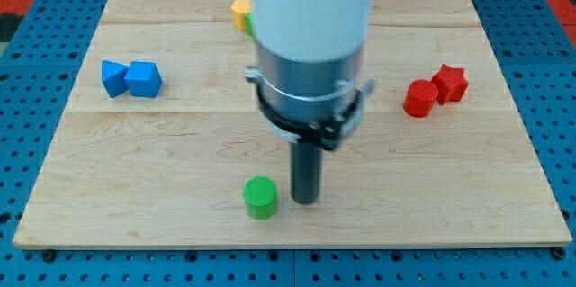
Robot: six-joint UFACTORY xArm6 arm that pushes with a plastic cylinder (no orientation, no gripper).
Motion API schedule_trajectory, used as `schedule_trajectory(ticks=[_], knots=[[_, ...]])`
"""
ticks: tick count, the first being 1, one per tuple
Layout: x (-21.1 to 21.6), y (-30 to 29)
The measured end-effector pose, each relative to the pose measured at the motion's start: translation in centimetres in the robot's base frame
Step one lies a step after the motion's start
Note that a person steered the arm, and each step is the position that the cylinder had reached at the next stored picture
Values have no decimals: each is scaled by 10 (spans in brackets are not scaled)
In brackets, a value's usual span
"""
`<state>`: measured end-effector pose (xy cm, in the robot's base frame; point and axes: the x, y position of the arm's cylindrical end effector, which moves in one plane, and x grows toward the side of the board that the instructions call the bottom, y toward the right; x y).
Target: Push the red star into the blue cube
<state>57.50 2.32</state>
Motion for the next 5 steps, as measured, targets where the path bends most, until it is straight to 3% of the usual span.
schedule_trajectory(ticks=[2,3,5], knots=[[14,-53],[7,25],[-78,229]])
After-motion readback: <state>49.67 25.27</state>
